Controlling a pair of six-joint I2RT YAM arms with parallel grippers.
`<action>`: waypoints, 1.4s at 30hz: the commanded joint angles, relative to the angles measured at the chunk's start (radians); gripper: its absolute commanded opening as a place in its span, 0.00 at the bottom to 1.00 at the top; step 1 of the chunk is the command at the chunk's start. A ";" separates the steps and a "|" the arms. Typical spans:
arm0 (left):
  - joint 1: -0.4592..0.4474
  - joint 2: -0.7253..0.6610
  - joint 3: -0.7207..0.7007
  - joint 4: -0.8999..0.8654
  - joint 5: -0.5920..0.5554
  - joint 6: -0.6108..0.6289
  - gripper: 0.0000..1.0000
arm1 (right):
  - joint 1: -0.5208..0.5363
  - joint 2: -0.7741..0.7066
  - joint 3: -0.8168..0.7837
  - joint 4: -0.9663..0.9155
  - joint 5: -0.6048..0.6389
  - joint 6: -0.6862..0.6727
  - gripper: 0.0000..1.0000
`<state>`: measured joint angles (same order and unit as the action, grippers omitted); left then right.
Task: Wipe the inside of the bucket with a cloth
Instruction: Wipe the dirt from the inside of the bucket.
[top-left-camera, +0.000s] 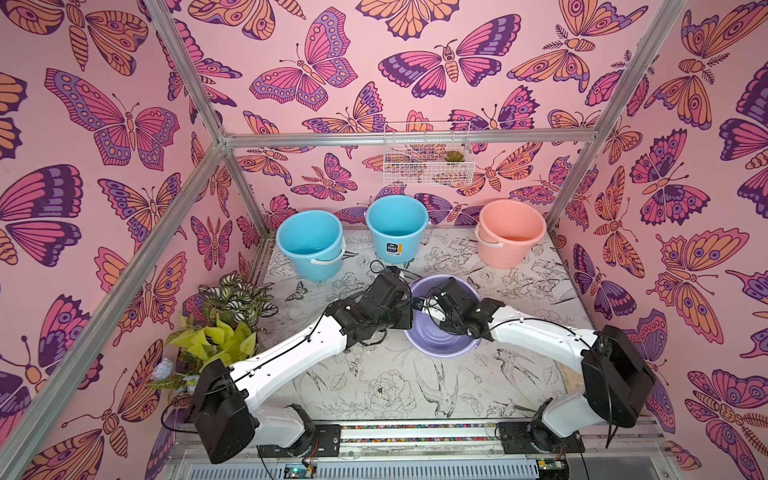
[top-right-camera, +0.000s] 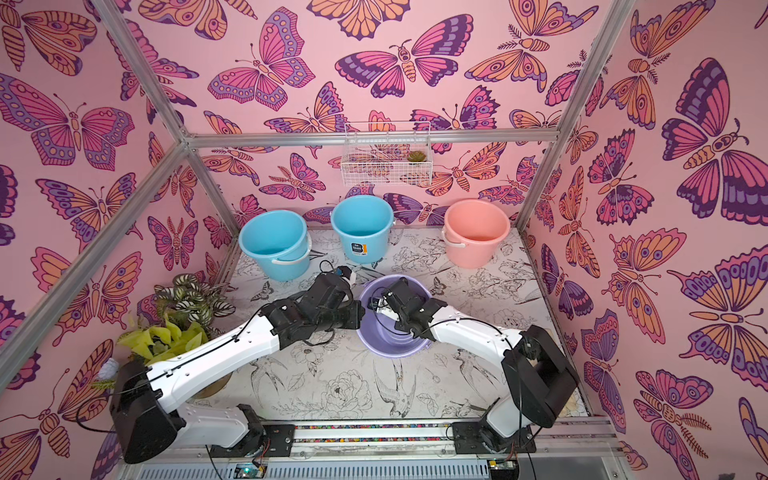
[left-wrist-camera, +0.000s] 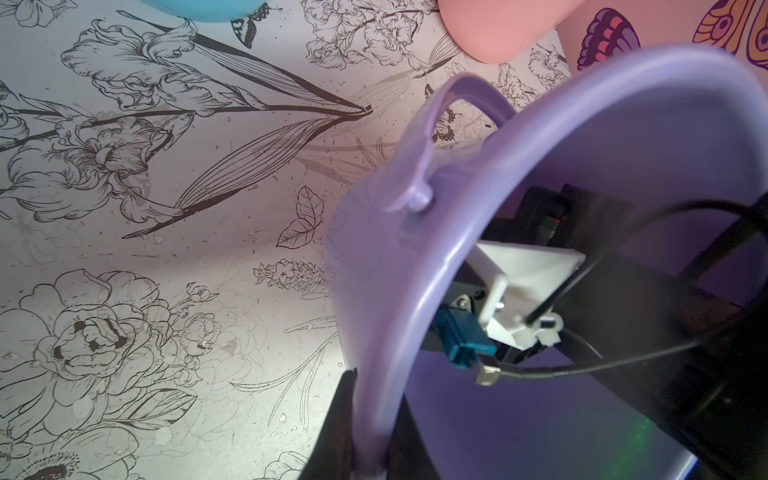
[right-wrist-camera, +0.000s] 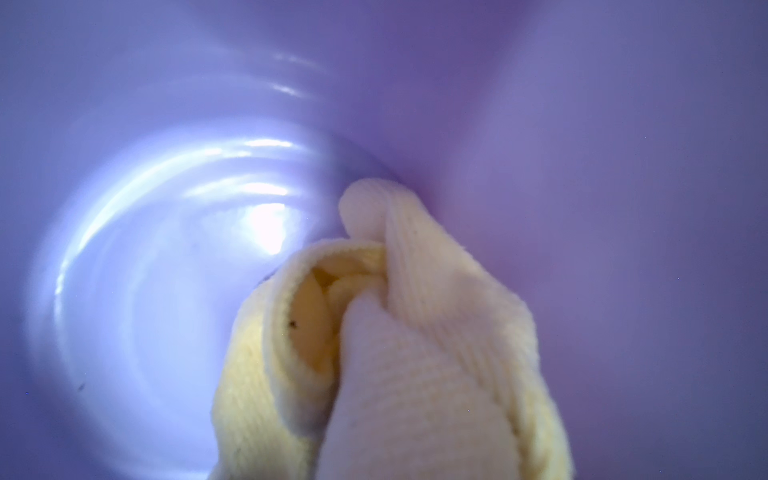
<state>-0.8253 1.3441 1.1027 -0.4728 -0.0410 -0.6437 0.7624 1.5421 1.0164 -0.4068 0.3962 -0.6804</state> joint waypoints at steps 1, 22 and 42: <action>-0.003 0.003 -0.007 -0.096 0.000 0.021 0.00 | -0.015 0.023 0.076 -0.288 -0.038 -0.008 0.00; -0.003 0.007 -0.012 -0.096 0.007 0.021 0.00 | -0.020 0.071 -0.028 0.067 -0.632 0.287 0.00; -0.003 0.000 -0.018 -0.095 0.015 0.012 0.00 | -0.013 -0.022 -0.265 0.694 -0.288 0.480 0.00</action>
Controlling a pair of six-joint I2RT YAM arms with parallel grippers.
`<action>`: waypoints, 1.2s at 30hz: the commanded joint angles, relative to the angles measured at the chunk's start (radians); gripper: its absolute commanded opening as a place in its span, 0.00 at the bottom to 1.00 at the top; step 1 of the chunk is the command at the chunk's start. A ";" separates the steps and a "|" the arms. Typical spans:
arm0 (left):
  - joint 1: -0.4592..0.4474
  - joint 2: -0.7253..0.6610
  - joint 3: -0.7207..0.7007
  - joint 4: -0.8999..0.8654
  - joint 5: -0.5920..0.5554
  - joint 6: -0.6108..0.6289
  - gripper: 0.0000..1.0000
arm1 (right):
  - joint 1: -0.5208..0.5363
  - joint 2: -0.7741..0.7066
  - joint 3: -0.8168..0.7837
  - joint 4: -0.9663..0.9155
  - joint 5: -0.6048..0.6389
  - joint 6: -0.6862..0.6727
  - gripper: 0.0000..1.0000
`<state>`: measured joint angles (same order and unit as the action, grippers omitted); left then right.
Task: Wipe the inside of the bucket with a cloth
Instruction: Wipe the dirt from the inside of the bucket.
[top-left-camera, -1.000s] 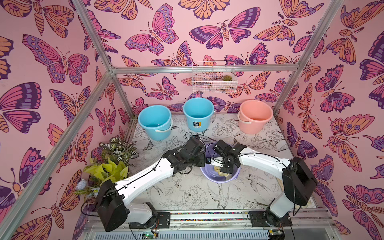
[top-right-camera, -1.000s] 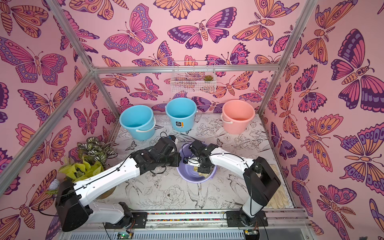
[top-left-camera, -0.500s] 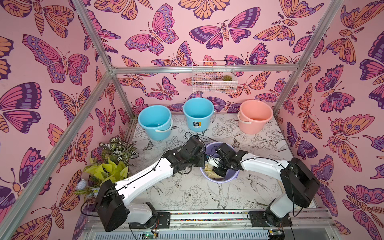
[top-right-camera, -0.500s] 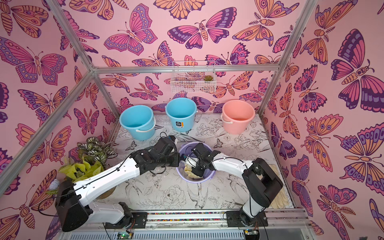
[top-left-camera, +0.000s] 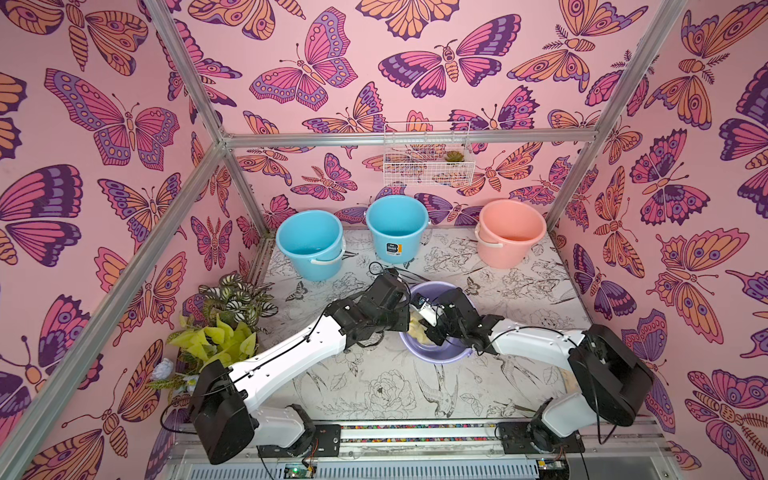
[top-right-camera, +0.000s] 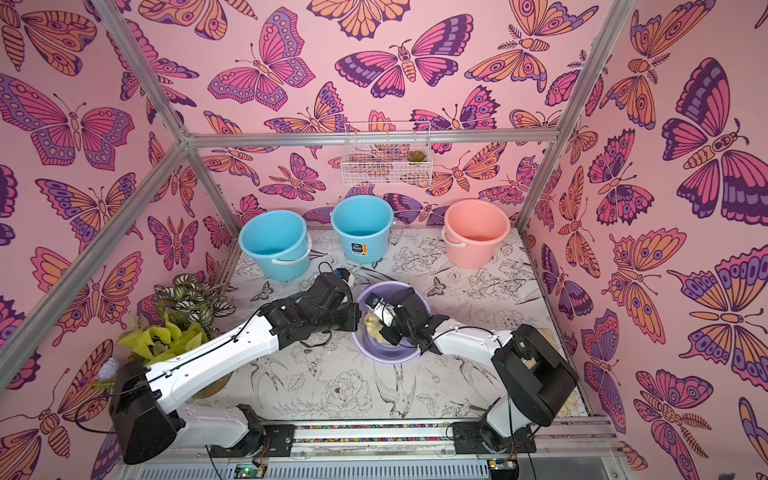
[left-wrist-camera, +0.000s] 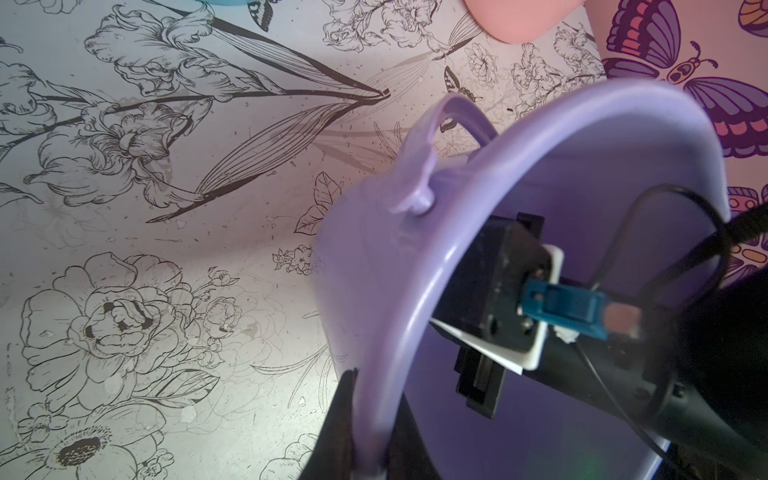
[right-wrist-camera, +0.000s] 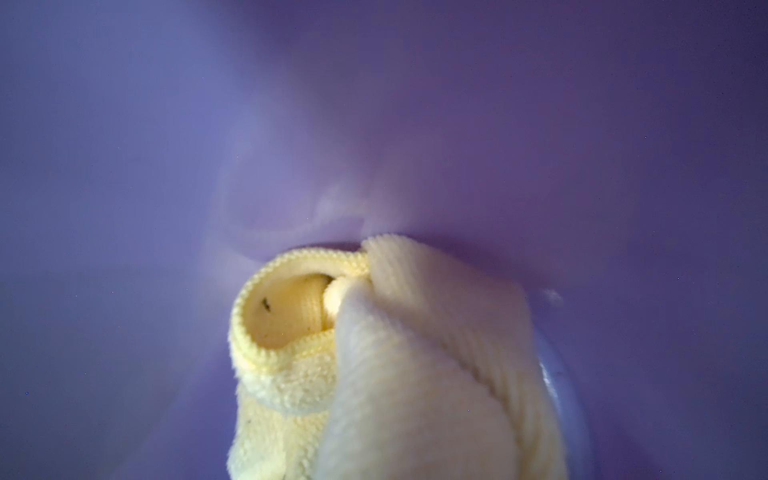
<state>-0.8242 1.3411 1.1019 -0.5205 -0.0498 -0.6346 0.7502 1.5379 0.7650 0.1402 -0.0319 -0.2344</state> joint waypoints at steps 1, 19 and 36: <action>-0.004 0.001 -0.017 -0.047 0.023 0.002 0.00 | 0.002 -0.022 -0.016 0.153 0.178 0.025 0.00; -0.004 0.002 -0.010 -0.049 0.025 0.008 0.00 | 0.061 0.022 0.120 -0.264 0.649 -0.413 0.00; -0.004 0.010 -0.004 -0.048 0.021 0.010 0.00 | 0.059 0.088 0.331 -0.945 0.224 -0.264 0.00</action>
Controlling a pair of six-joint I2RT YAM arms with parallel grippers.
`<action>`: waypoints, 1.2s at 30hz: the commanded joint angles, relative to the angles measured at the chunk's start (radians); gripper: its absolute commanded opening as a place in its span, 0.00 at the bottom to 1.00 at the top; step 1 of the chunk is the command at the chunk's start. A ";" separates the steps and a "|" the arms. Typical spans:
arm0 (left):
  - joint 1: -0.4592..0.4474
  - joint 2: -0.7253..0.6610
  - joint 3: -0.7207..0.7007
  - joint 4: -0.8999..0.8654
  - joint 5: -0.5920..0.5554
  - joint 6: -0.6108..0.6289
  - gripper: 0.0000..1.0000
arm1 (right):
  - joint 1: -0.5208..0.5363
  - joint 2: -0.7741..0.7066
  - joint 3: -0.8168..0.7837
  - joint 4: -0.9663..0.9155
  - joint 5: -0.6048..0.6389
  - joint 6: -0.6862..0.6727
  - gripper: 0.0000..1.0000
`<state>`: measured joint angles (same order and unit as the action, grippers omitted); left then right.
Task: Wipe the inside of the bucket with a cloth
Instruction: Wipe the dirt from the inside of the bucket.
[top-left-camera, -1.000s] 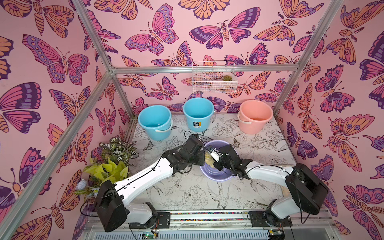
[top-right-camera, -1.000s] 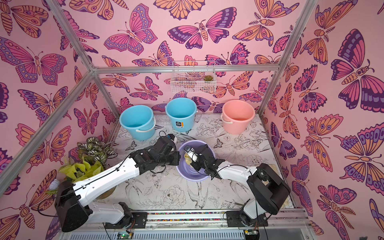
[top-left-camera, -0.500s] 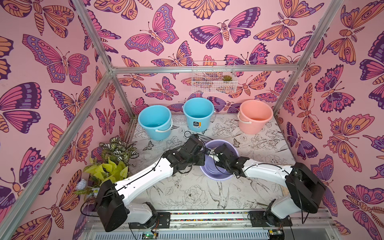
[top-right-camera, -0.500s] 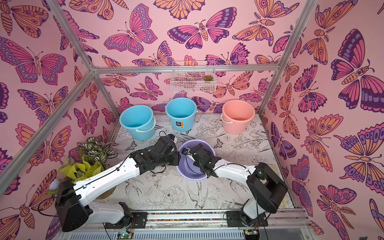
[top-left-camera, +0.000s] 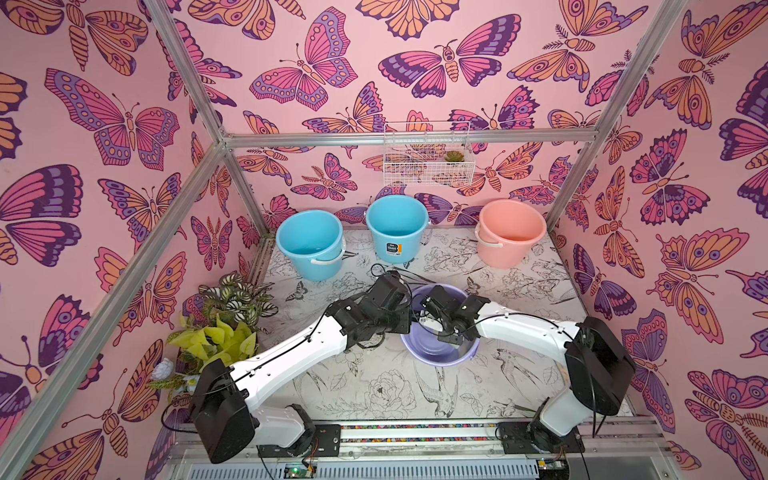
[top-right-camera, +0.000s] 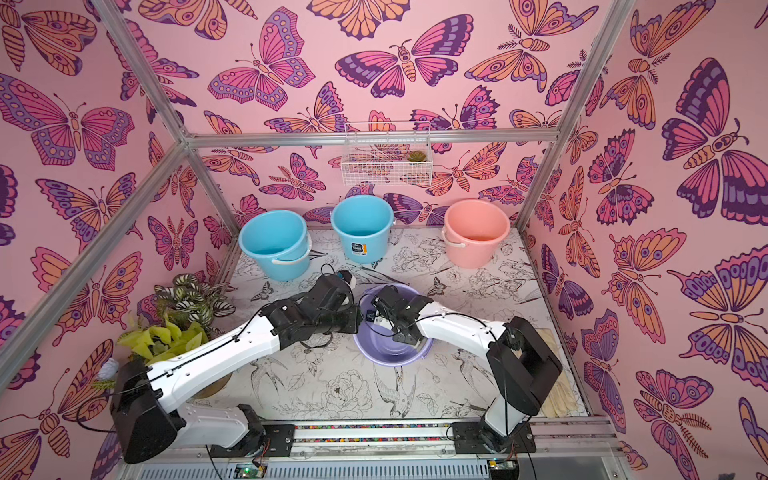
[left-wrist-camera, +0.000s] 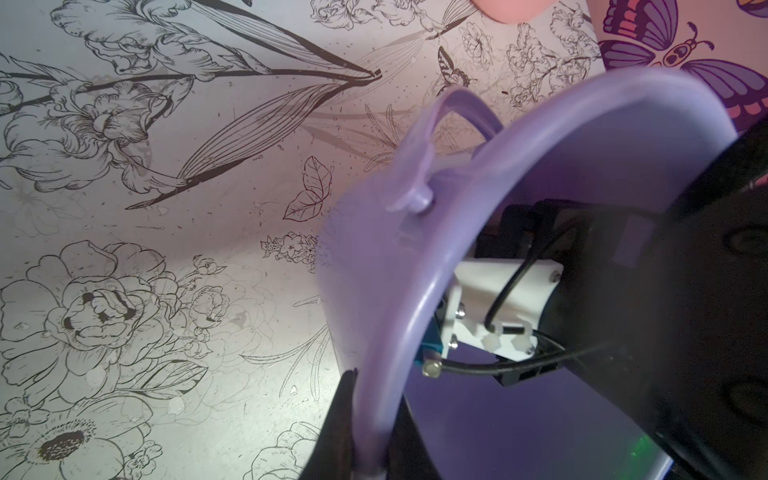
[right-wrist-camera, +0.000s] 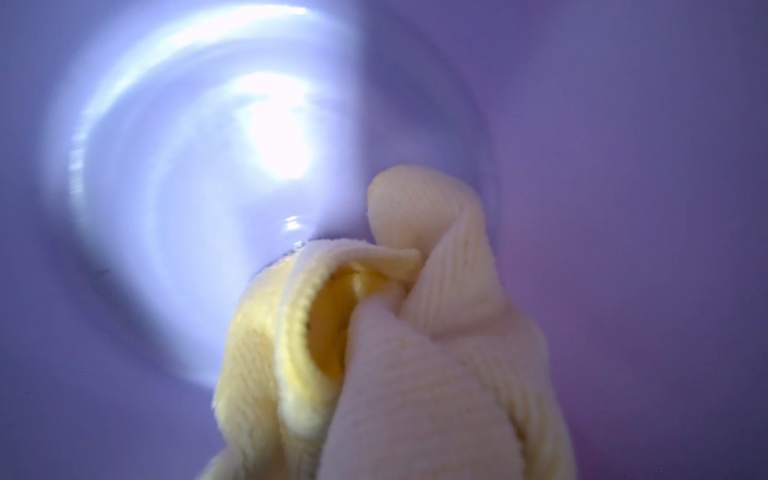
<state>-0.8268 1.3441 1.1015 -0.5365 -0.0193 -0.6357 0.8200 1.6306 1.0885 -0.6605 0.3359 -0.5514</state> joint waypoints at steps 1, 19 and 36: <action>-0.002 0.008 -0.002 -0.032 -0.010 0.012 0.00 | -0.014 -0.017 -0.001 -0.125 -0.201 0.061 0.00; -0.002 0.008 0.008 -0.063 0.018 -0.002 0.00 | -0.024 -0.298 -0.133 0.291 -0.302 0.149 0.00; -0.002 -0.005 0.008 -0.063 0.039 0.018 0.00 | -0.022 -0.507 -0.147 0.430 -0.138 -0.298 0.00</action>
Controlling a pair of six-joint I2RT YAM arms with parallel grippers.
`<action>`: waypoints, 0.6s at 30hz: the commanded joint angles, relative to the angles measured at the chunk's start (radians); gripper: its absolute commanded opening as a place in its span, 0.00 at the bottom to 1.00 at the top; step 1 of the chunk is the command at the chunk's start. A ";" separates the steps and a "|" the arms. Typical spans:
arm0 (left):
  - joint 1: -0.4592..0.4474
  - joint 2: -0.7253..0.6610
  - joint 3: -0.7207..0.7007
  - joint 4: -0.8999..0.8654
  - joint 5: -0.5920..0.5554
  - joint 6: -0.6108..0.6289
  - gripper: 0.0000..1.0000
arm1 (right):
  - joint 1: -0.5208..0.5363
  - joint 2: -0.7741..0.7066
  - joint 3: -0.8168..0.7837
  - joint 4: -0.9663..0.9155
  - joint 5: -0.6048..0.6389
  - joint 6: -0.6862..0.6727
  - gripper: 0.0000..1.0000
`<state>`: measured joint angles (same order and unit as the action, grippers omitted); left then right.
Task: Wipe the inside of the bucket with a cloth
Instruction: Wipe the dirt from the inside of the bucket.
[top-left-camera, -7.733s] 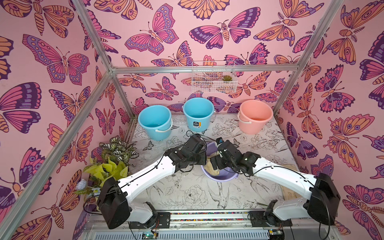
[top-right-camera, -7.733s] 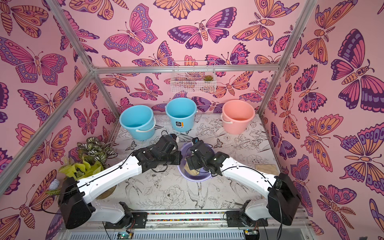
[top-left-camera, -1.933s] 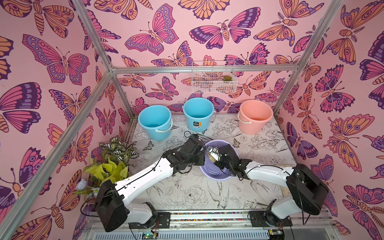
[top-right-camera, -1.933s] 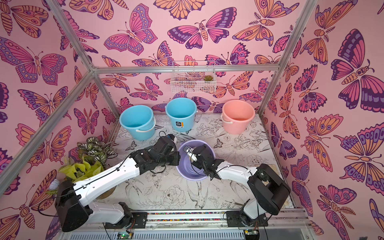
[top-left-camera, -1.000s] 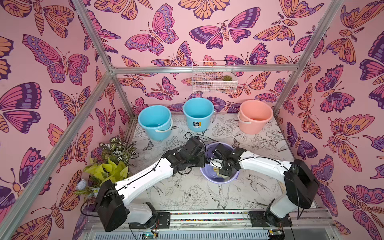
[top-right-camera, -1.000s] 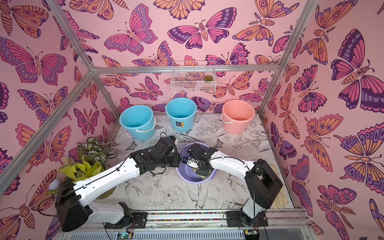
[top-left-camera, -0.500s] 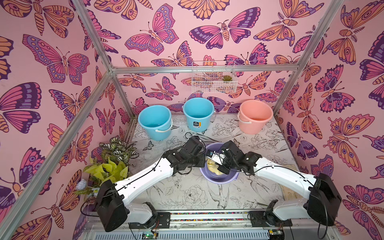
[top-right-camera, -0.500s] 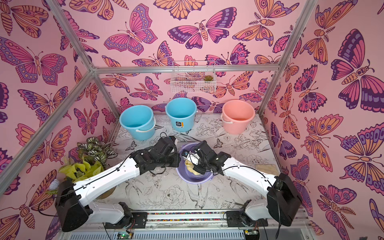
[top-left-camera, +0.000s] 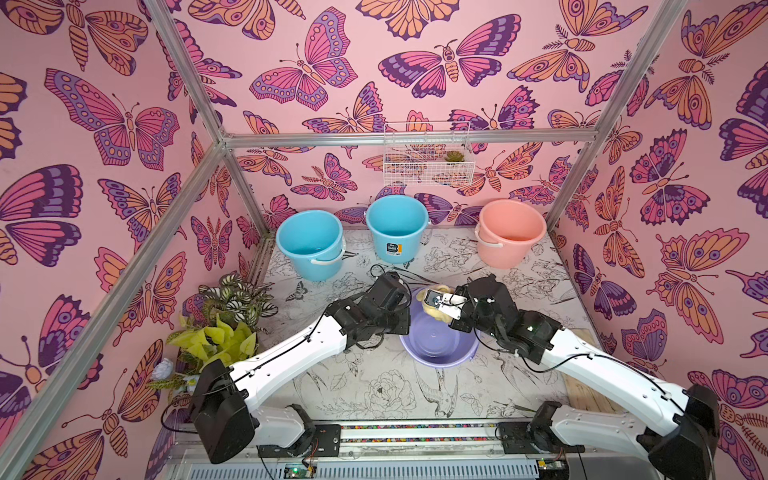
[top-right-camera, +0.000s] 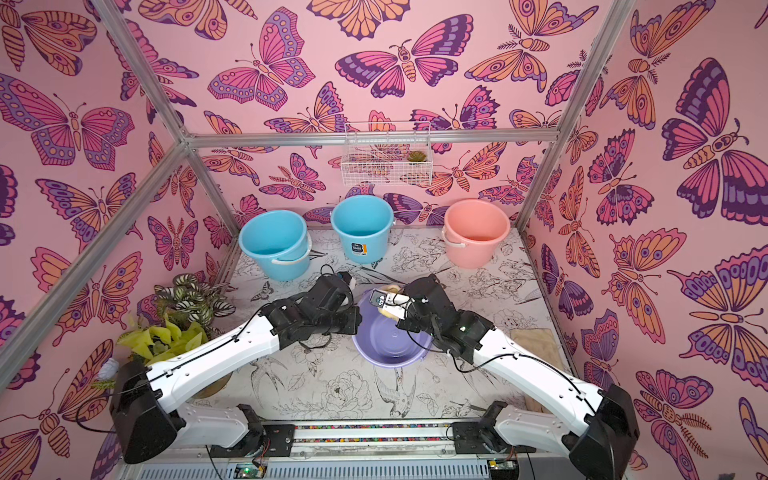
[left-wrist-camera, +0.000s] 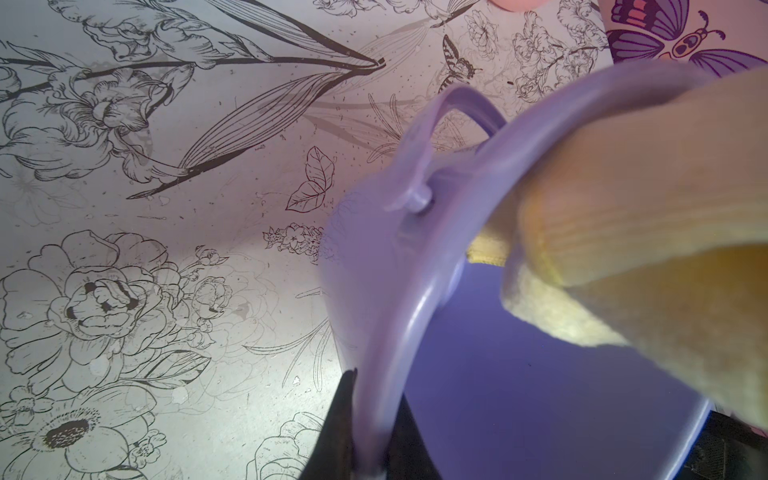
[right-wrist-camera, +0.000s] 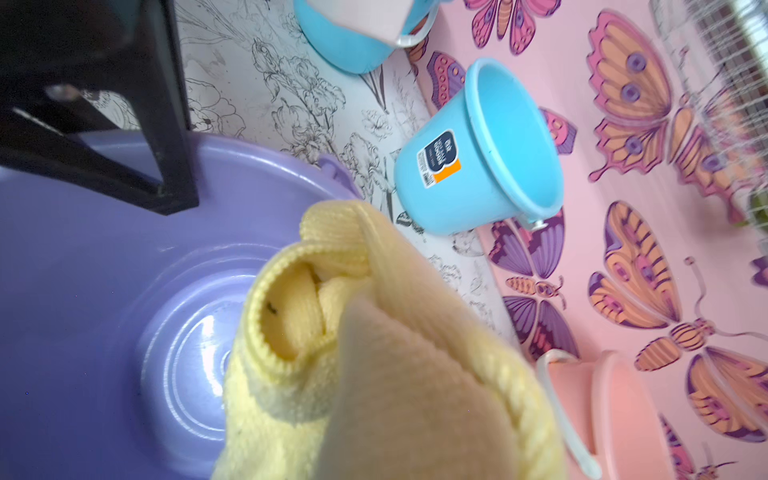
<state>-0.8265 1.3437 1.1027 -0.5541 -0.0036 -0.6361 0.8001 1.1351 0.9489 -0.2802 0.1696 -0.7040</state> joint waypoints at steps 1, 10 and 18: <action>-0.002 -0.005 0.008 -0.045 0.026 0.021 0.00 | -0.002 -0.009 -0.009 0.056 0.027 -0.175 0.00; -0.002 -0.002 0.014 -0.046 0.043 0.033 0.00 | -0.002 0.058 0.015 0.058 -0.032 -0.329 0.00; -0.002 -0.001 0.019 -0.046 0.053 0.039 0.00 | -0.001 0.145 0.010 0.093 -0.083 -0.323 0.00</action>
<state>-0.8253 1.3437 1.1030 -0.5556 0.0208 -0.6281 0.8001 1.2610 0.9478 -0.2333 0.1093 -1.0187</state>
